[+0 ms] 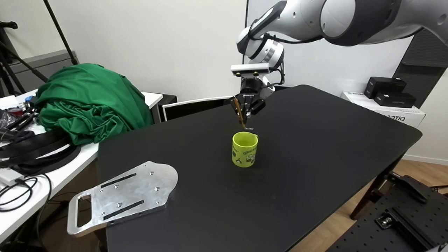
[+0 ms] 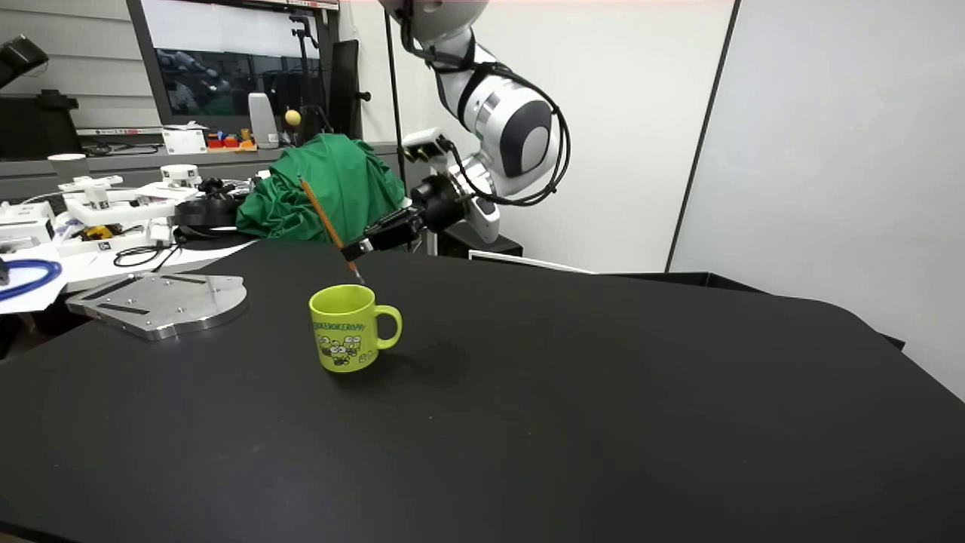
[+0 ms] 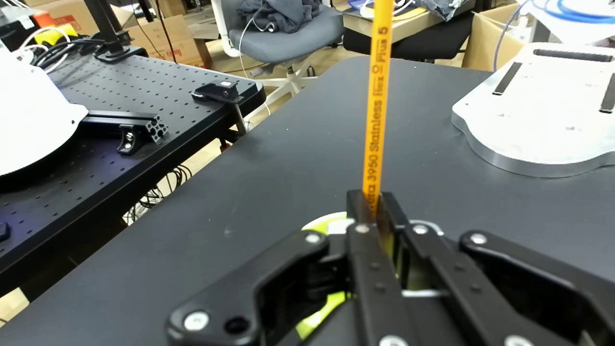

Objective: Place orange object on the table into the green mug

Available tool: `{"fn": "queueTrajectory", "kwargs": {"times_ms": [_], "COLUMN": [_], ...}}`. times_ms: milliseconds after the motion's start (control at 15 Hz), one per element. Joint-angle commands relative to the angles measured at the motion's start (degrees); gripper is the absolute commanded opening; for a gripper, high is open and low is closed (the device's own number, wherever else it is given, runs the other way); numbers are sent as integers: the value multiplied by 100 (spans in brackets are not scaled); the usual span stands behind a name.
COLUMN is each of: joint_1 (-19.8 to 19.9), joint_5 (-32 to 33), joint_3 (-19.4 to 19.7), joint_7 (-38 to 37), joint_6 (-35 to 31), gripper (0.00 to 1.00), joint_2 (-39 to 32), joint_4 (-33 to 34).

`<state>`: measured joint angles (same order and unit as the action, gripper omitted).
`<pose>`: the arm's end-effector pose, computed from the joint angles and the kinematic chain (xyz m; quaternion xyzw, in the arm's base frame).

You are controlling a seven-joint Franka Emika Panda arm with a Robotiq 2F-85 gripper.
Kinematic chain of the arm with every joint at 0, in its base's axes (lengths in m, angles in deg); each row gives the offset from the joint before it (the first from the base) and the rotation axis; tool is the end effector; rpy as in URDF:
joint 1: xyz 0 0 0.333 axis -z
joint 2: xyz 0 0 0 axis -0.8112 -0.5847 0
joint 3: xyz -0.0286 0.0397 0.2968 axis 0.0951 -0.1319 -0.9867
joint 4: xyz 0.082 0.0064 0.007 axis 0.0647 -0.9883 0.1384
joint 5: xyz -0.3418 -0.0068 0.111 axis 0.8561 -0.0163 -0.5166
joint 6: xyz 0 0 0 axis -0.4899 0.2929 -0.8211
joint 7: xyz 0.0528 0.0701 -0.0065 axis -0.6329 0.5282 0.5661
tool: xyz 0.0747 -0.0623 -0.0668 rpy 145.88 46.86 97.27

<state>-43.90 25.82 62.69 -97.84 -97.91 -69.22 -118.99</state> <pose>0.5979 -0.0524 0.1634 -0.7207 0.4121 0.5286 0.1771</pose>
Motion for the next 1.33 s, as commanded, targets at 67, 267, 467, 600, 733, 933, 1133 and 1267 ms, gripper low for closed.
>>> {"fn": "queueTrajectory", "kwargs": {"times_ms": [67,267,467,600,733,933,1133,1267], "joint_1": [30,27,14,3,0,-5,-17,-19], "joint_5": [-147,-200,-269,-274,-304,-292,-251,-240], "joint_3": [38,31,29,34,39,44,50,49], "joint_7": [-206,-70,-68,-45,-33,23,85,100], "joint_6": [54,-66,-121,-174,-203,-275,-382,-429], "gripper": [2,2,2,2,2,2,2,2], "joint_2": [20,12,-24,-48,-69,-128,-186,-208], "joint_4": [-136,-212,-239,-273,-317,-337,-332,-337]}}
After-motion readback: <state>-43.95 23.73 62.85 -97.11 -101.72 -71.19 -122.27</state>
